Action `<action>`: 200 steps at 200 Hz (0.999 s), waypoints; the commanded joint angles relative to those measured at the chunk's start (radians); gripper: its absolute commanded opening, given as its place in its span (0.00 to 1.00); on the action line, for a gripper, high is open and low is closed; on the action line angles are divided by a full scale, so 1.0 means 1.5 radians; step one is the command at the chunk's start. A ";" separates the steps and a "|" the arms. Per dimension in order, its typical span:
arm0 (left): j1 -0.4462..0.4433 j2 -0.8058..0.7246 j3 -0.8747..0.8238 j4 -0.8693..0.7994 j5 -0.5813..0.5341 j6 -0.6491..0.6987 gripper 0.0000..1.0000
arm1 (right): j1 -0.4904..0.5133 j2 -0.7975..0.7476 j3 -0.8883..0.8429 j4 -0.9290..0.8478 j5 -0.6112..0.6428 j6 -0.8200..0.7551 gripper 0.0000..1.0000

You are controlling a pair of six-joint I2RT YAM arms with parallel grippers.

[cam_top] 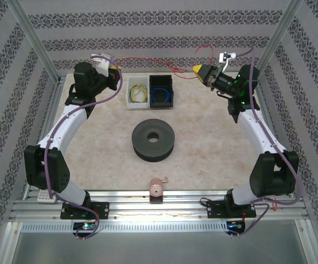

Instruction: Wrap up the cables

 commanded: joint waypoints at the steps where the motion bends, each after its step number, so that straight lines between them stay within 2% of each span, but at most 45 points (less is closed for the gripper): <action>1: 0.007 0.002 0.015 0.002 -0.037 0.023 0.00 | -0.061 -0.025 0.048 0.040 -0.016 0.027 0.00; 31: 0.087 0.014 0.029 -0.073 -0.084 -0.007 0.00 | -0.195 -0.055 0.111 0.017 -0.025 0.048 0.00; 65: 0.248 -0.006 0.034 -0.153 -0.129 -0.109 0.00 | -0.359 -0.050 0.156 -0.032 -0.008 0.046 0.00; 96: 0.337 -0.061 0.079 -0.276 -0.185 -0.097 0.00 | -0.458 0.009 0.159 -0.070 0.017 0.031 0.00; 119: 0.379 -0.109 0.101 -0.339 -0.222 -0.060 0.00 | -0.466 0.096 0.174 -0.084 0.031 0.017 0.00; 144: 0.428 -0.153 0.108 -0.368 -0.220 -0.046 0.00 | -0.442 0.186 0.190 -0.082 0.050 0.001 0.00; 174: 0.441 -0.181 0.113 -0.387 -0.256 -0.010 0.00 | -0.400 0.256 0.231 -0.154 0.087 -0.084 0.00; 200: 0.457 -0.199 0.108 -0.387 -0.275 -0.004 0.00 | -0.375 0.318 0.261 -0.174 0.099 -0.096 0.00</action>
